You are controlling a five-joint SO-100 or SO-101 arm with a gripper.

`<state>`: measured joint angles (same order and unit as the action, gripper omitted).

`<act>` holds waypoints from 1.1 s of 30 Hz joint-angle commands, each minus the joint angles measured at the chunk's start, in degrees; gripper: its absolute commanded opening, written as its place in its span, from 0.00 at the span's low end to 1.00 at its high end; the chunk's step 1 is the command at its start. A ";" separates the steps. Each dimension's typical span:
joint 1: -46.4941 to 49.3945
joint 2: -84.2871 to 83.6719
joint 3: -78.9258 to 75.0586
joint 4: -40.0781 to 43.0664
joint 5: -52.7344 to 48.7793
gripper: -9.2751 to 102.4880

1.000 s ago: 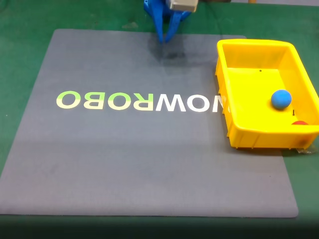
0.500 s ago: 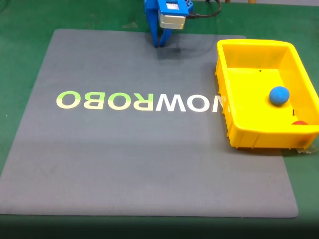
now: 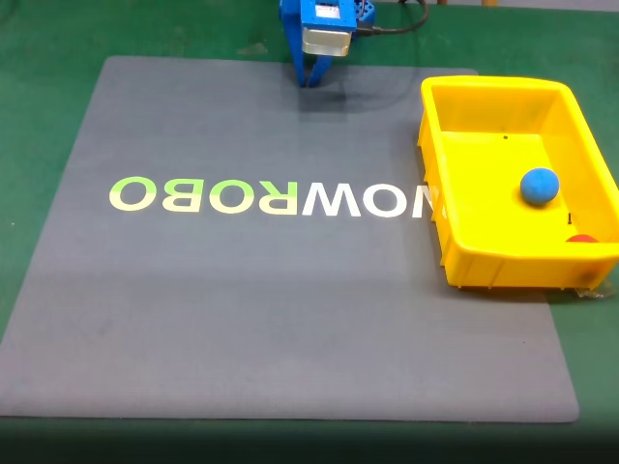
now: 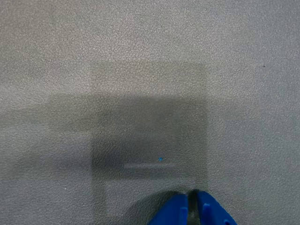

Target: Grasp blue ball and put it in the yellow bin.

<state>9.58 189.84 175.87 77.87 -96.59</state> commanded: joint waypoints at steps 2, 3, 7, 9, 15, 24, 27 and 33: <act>-0.26 0.70 1.76 0.97 1.05 0.09; -0.26 0.70 1.76 0.97 2.37 0.09; -0.26 0.70 1.76 0.97 3.69 0.09; -0.26 0.70 1.76 0.97 3.69 0.09; -0.35 0.70 1.76 0.97 3.69 0.09; -0.35 0.70 1.76 0.97 3.69 0.09; -0.35 0.70 1.76 0.97 3.69 0.09; -0.35 0.70 1.76 0.97 3.78 0.09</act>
<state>9.58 189.84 175.87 78.40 -93.25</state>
